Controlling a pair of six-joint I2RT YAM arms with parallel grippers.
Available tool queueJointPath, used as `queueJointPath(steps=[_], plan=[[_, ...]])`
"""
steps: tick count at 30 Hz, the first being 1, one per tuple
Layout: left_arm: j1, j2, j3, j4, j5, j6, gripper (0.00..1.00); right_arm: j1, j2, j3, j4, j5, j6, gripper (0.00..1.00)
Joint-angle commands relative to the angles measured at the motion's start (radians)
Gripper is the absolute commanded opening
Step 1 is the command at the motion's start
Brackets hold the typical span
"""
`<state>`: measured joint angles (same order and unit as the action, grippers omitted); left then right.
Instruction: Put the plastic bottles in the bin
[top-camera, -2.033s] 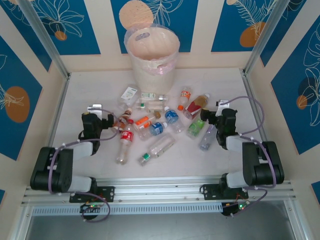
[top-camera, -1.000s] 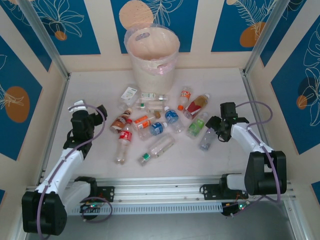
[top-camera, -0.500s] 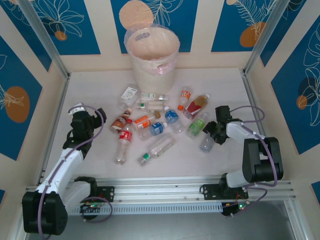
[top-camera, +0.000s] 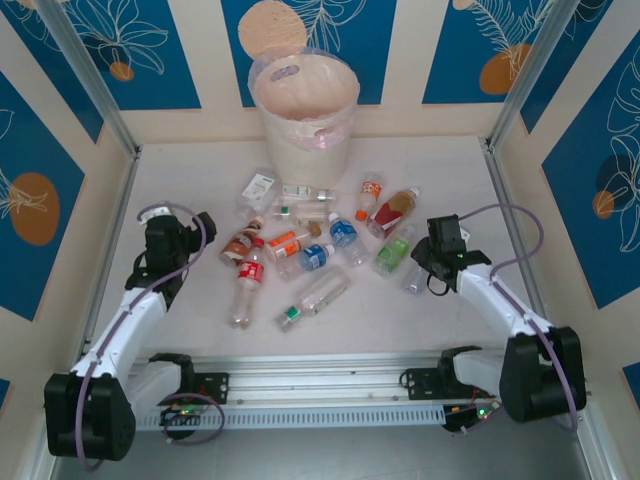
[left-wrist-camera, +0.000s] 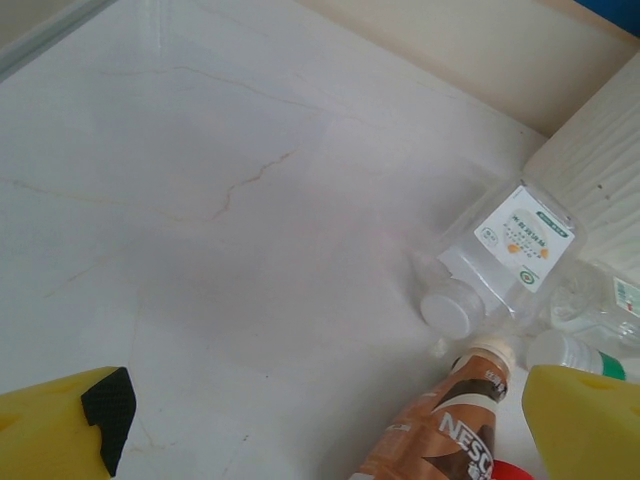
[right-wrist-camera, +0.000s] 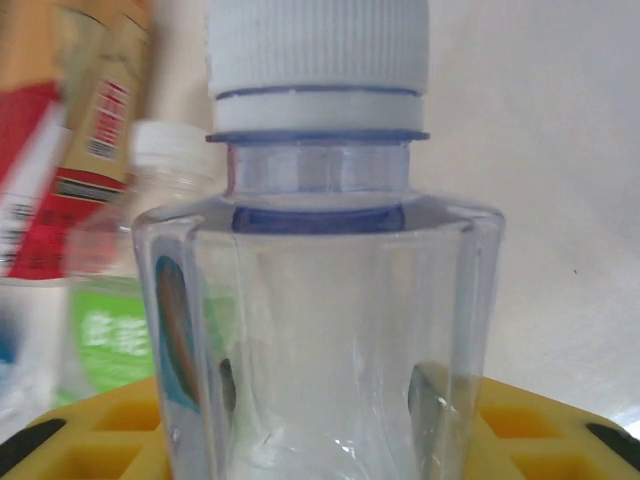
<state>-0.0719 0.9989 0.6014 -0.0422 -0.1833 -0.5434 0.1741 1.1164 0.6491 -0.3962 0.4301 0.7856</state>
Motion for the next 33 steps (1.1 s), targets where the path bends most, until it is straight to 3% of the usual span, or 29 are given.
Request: queueJointPath(steps=[1,7,10,13,18,24,33], plan=[[0.011,0.021,0.034,-0.012,0.082,-0.064,1.0,0.031,-0.091,0.051,0.009,0.049,0.022,0.44],[0.008,0.143,0.09,-0.021,0.314,-0.167,1.0,0.059,-0.112,0.187,0.159,-0.111,-0.001,0.44],[-0.019,0.195,0.148,-0.087,0.365,-0.17,1.0,0.067,-0.071,0.249,0.262,-0.218,-0.011,0.44],[-0.079,0.22,0.207,-0.18,0.386,-0.15,1.0,0.081,-0.015,0.321,0.342,-0.307,-0.014,0.43],[-0.155,0.181,0.209,-0.271,0.33,-0.13,1.0,0.113,0.11,0.483,0.443,-0.42,-0.054,0.43],[-0.156,0.151,0.194,-0.328,0.267,-0.09,1.0,0.137,0.376,0.825,0.51,-0.482,-0.085,0.43],[-0.153,0.134,0.184,-0.356,0.321,-0.026,1.0,0.159,0.939,1.55,0.47,-0.518,-0.089,0.43]])
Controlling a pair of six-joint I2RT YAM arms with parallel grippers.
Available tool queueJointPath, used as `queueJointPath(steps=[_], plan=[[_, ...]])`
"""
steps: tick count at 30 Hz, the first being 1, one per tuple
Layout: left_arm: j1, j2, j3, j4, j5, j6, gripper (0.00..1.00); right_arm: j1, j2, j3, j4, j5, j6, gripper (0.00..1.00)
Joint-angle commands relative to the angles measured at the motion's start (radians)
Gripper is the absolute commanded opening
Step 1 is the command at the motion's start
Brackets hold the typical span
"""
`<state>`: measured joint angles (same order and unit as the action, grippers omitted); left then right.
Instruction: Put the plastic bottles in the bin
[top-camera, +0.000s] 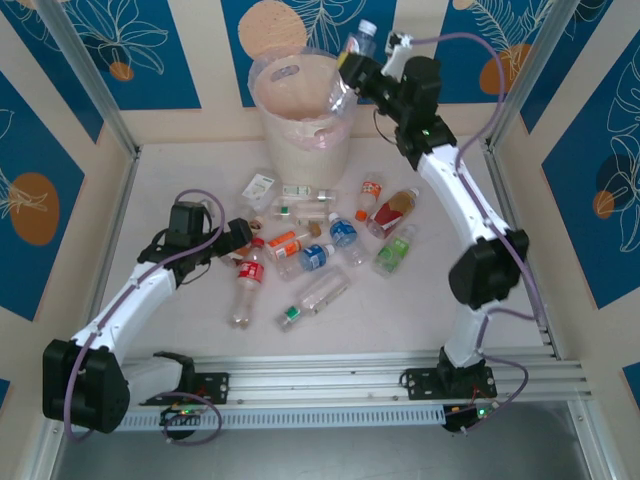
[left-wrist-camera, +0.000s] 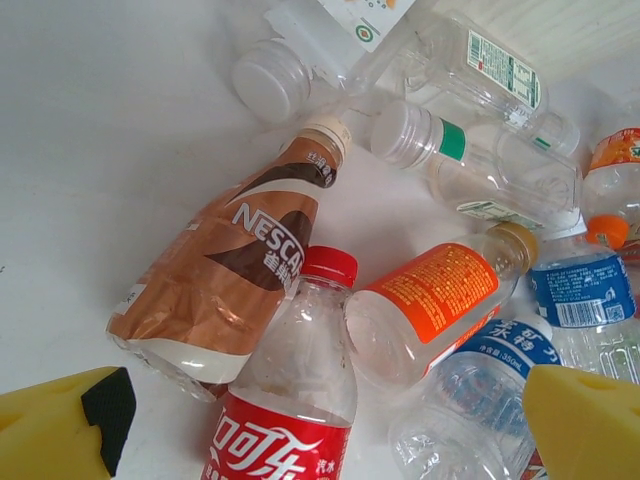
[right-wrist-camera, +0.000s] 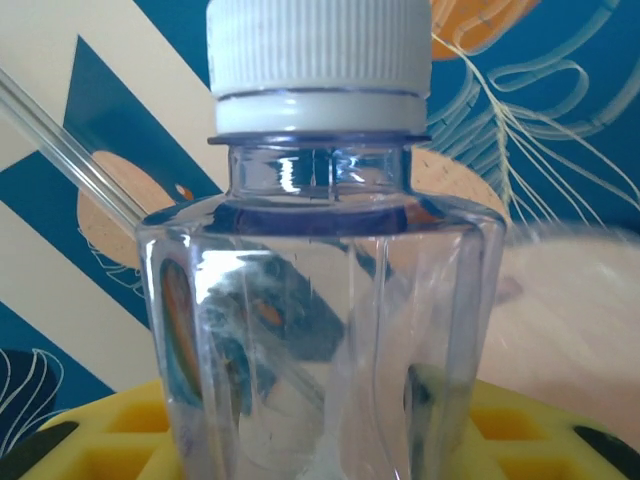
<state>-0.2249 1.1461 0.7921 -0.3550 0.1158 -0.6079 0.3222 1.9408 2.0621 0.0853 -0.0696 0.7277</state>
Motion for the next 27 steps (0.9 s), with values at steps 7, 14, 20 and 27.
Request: queueJointPath(steps=[7,14,20,27], plan=[[0.003,0.006,-0.004,-0.073,0.005,0.073,1.0,0.029,0.479,0.636,-0.193,0.081,-0.254,0.44],[0.004,-0.005,-0.008,-0.078,-0.016,0.098,1.0,0.049,0.476,0.618,-0.358,0.152,-0.432,0.48],[0.003,0.011,-0.013,-0.073,-0.029,0.102,1.0,0.059,0.397,0.532,-0.504,0.198,-0.491,0.53],[0.004,0.052,0.001,-0.096,-0.033,0.095,1.0,0.06,0.354,0.5,-0.587,0.205,-0.501,0.54]])
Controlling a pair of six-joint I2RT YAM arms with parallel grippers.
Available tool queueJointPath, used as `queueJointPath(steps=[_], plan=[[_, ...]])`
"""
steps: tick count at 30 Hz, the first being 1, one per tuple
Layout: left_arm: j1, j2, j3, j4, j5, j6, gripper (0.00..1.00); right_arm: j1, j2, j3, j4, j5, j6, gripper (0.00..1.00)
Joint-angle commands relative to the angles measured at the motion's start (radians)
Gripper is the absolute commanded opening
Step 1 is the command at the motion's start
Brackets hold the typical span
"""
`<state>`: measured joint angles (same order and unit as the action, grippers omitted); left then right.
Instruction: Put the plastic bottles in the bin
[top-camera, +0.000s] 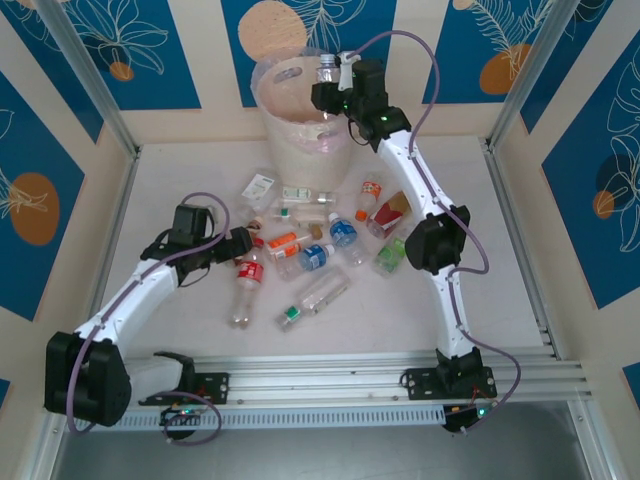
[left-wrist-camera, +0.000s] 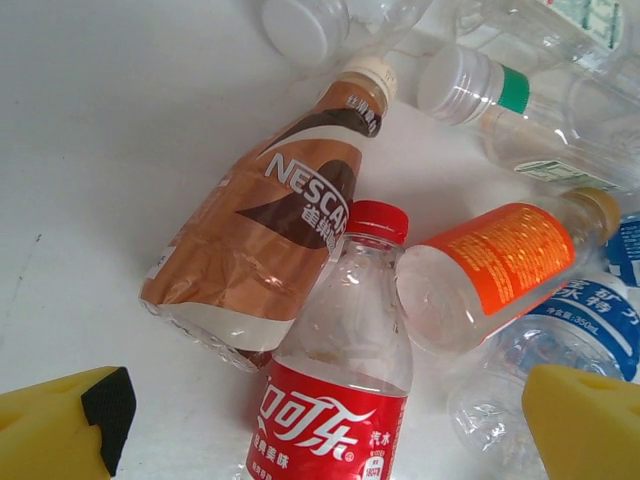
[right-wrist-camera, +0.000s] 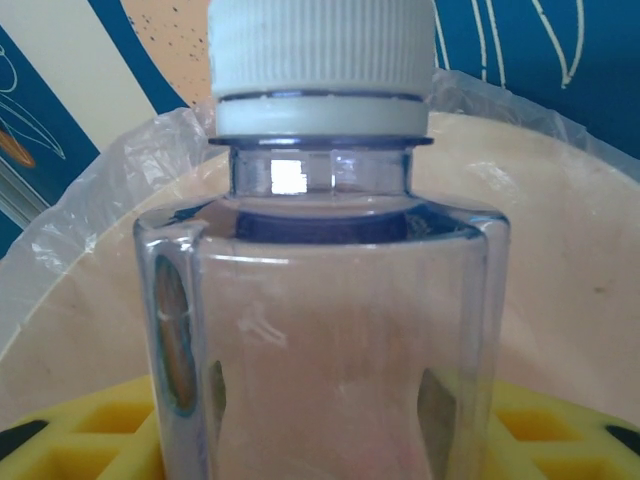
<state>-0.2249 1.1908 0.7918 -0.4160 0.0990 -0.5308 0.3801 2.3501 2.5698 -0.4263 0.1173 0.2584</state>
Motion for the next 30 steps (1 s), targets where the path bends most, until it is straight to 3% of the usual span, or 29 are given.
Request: queueJointPath(steps=[1,10,20,24,30], plan=[[0.004,0.006,0.001,-0.036,-0.016,0.016,1.0,0.002,-0.06,-0.007,-0.089,0.01,-0.035,0.55],[-0.007,-0.021,-0.011,-0.073,0.021,0.026,1.0,0.006,-0.099,-0.016,-0.15,-0.009,-0.064,0.74],[-0.163,-0.053,-0.011,-0.219,-0.202,-0.013,1.0,0.019,-0.212,-0.057,-0.122,0.015,-0.083,0.88],[-0.215,-0.054,-0.011,-0.249,-0.22,-0.019,1.0,0.028,-0.343,-0.215,-0.051,0.015,-0.086,1.0],[-0.265,-0.033,-0.028,-0.282,-0.19,-0.037,1.0,0.033,-0.638,-0.657,0.182,0.018,-0.028,1.0]])
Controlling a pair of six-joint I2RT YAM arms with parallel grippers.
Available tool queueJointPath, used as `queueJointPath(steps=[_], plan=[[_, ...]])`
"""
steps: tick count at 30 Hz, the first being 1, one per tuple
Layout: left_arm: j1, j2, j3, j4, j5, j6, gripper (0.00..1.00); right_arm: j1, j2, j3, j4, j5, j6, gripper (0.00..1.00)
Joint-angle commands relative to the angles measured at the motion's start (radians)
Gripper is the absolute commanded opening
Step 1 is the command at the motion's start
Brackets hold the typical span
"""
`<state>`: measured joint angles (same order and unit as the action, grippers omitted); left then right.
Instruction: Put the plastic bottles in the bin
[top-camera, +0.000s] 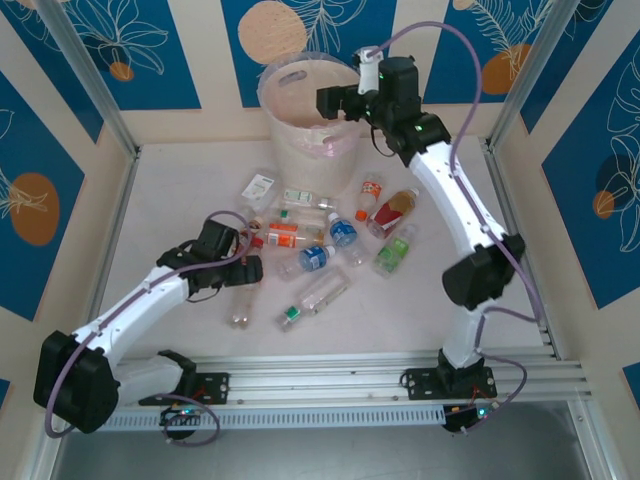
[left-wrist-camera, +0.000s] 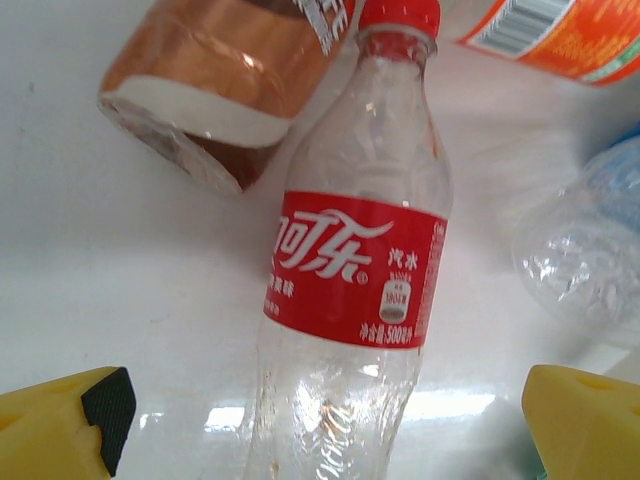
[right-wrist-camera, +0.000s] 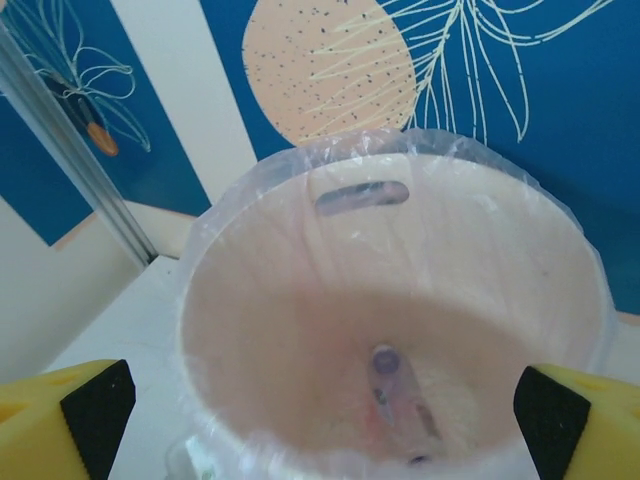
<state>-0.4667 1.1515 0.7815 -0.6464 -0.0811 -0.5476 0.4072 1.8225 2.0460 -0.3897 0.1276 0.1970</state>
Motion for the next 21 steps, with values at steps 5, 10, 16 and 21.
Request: queueJointPath(steps=[5,10,16,21], plan=[[-0.063,0.069,-0.014,-0.036,0.002,-0.017,1.0,-0.003,-0.375,-0.573,0.397,0.03,0.089,1.0],[-0.102,0.124,-0.016,-0.015,-0.037,-0.01,1.0,-0.024,-0.555,-0.849,0.47,0.081,0.138,0.99],[-0.142,0.18,-0.021,0.055,-0.141,0.042,0.97,-0.067,-0.698,-1.067,0.468,0.122,0.249,1.0],[-0.153,0.247,0.001,0.062,-0.213,0.091,0.92,-0.121,-0.761,-1.094,0.406,0.095,0.297,1.0]])
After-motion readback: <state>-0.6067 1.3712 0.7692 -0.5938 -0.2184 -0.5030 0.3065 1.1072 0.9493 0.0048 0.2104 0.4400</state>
